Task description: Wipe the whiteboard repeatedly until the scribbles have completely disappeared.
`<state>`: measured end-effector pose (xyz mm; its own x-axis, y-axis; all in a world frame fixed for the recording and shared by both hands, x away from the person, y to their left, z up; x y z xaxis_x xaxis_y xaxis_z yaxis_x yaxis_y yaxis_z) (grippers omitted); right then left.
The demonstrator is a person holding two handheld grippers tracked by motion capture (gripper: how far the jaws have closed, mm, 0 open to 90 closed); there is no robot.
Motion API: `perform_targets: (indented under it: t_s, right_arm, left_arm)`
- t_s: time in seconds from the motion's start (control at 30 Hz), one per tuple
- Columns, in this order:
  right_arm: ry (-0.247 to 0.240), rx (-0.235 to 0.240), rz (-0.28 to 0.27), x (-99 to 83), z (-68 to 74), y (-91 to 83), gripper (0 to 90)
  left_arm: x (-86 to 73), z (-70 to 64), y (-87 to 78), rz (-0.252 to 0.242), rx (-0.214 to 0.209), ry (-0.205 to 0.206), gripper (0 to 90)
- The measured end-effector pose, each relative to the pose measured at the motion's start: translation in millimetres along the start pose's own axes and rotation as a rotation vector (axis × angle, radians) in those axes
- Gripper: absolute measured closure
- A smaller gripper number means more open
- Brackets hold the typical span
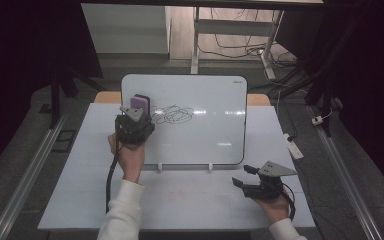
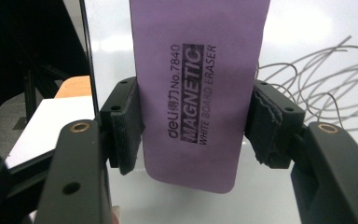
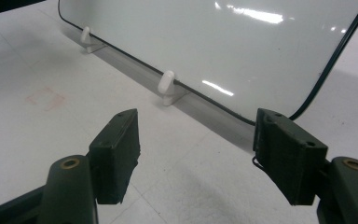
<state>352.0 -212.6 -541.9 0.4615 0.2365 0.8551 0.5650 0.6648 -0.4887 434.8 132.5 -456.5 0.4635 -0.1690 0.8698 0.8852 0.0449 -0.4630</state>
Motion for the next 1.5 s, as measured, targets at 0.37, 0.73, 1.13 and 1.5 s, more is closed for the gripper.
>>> perform_targets:
  t_s: [0.37,0.73,1.13,1.5]
  right_arm:
    - [0.005,-0.003,-0.003,1.1,0.4,0.3,31.2]
    - [0.003,0.001,-0.010,1.8,0.4,-0.1,31.4]
    - [-0.003,0.004,-0.011,1.7,2.3,1.0,31.6]
    - [-0.002,0.001,-0.017,2.2,1.1,-0.6,32.0]
  left_arm:
    - [4.3,-8.9,8.4,0.023,0.034,0.048,41.0]
    - [4.0,-29.8,12.1,0.037,0.035,0.131,41.0]
    - [7.9,-94.9,10.3,0.014,-0.041,0.258,41.1]
    - [2.2,-40.1,8.7,0.027,-0.040,0.157,41.2]
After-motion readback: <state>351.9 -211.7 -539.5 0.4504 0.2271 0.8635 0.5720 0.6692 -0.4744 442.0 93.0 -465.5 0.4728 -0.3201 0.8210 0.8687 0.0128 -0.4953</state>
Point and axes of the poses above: each handheld gripper's, and its own axes: y roughly forward along the jaws, x roughly out of its top, z roughly to its left, the point moved 9 cm from there along y, roughly forward along the jaws, and after that the axes turned 9 degrees about y, right-handed, at the moved point
